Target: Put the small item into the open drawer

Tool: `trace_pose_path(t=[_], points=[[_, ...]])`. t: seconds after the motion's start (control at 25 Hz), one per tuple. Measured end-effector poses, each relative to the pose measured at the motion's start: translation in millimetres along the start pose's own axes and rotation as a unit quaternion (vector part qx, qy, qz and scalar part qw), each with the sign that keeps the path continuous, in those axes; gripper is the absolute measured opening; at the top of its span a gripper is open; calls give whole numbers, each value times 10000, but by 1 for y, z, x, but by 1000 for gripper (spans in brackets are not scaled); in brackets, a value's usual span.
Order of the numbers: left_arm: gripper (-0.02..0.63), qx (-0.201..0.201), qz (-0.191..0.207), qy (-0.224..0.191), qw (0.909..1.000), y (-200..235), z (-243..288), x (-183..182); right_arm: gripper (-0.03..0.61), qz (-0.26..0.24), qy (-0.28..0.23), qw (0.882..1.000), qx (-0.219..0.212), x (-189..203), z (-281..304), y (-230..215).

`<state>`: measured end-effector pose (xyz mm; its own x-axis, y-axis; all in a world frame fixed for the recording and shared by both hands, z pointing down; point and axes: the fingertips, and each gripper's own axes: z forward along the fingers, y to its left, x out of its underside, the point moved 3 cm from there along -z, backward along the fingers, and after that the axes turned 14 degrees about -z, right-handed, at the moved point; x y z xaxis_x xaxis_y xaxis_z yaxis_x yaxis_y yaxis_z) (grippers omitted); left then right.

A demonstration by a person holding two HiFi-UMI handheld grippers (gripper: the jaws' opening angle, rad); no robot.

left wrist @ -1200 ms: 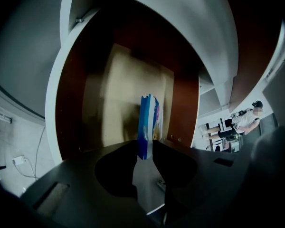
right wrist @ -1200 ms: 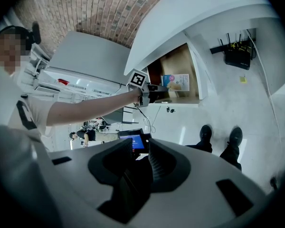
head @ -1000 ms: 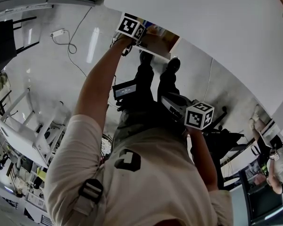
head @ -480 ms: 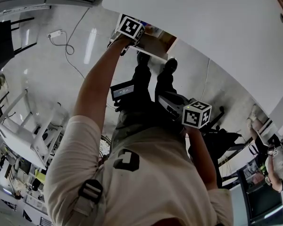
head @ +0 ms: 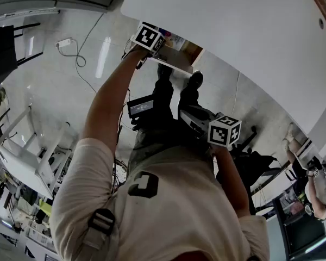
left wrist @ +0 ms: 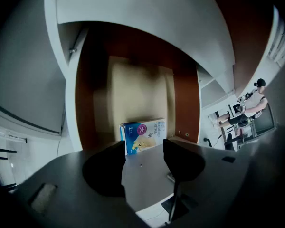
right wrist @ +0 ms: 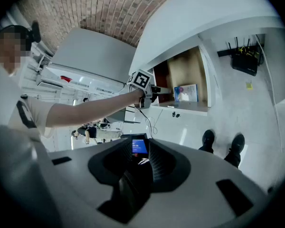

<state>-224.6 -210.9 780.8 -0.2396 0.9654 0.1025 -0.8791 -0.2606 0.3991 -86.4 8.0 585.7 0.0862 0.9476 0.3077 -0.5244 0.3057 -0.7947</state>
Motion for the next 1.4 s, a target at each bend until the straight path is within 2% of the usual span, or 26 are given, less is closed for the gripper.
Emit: trace_pose_path(t=[0.28,0.32,0.4,0.52,0.76,1.04,1.4], points=[[187,74,-163,-484,9987,6,-43,23,94,-241,-69,9996,-134,-13,7,12],[169,124,-183,-526,9984,7,-49,28,94,-290,-77,9994,-148,-15,8,14],[72,246,-257,-579,9977,8,-61,38,94,-377,-94,9991,-174,-19,10,20],[20,310,-366,-719,9963,10,-76,46,94,-519,-123,9984,-214,-26,12,28],[6,327,-577,-1120,9915,12,-109,57,94,-907,-169,9953,-307,-37,18,46],[6,473,-880,-1670,9809,12,-152,66,38,-1330,-322,9900,-328,-55,23,64],[6,465,-957,-2037,9732,9,-188,91,21,-1666,-285,9849,-368,-61,28,78]])
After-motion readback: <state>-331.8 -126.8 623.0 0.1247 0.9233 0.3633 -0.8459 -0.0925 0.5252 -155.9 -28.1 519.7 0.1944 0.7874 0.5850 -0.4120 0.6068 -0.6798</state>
